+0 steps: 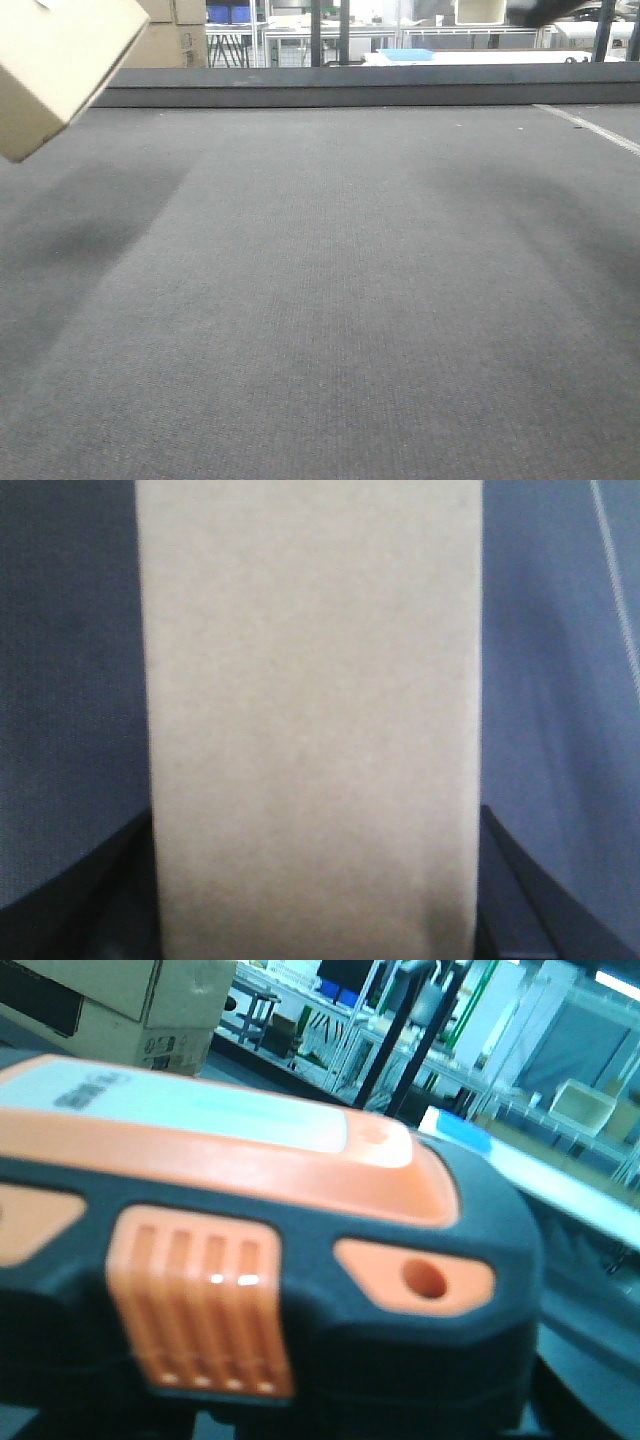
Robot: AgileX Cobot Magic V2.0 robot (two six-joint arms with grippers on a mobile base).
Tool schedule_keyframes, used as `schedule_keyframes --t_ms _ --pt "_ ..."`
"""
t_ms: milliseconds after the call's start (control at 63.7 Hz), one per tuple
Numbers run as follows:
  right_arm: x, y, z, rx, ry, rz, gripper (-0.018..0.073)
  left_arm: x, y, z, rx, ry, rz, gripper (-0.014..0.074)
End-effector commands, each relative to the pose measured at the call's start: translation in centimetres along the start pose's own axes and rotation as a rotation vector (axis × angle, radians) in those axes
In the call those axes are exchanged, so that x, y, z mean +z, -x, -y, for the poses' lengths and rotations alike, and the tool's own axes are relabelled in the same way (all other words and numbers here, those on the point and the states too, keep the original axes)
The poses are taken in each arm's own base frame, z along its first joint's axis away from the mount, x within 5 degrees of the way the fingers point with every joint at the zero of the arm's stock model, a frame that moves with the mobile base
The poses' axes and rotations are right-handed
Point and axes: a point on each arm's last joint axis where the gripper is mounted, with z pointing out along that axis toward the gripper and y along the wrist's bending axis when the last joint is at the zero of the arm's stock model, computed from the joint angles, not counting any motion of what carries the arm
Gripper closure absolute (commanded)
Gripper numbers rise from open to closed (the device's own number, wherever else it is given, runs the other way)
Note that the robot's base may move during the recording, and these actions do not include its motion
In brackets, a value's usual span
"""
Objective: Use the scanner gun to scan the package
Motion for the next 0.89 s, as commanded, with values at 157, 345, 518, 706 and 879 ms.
schedule_keyframes --t_ms 157,345,518,706,879 --pt "1.4 1.0 0.3 -0.096 -0.033 0.047 0.0715 0.8 -0.5 2.7 0.059 -0.031 -0.03 0.0708" --pt "2.6 -0.2 -0.2 -0.145 -0.025 0.015 0.0715 0.8 -0.5 3.0 0.056 -0.035 -0.031 0.0708" --pt "3.3 -0.9 -0.4 -0.135 -0.046 0.012 0.0715 0.8 -0.5 3.0 0.057 -0.031 -0.032 0.0708" --pt "3.7 -1.4 -0.2 -0.048 -0.076 -0.006 0.0715 0.8 -0.5 3.0 0.058 -0.03 -0.032 0.0708" --pt "3.9 -1.0 0.0 0.027 -0.084 -0.011 0.0715 0.8 -0.5 3.0 0.058 -0.03 -0.032 0.0708"
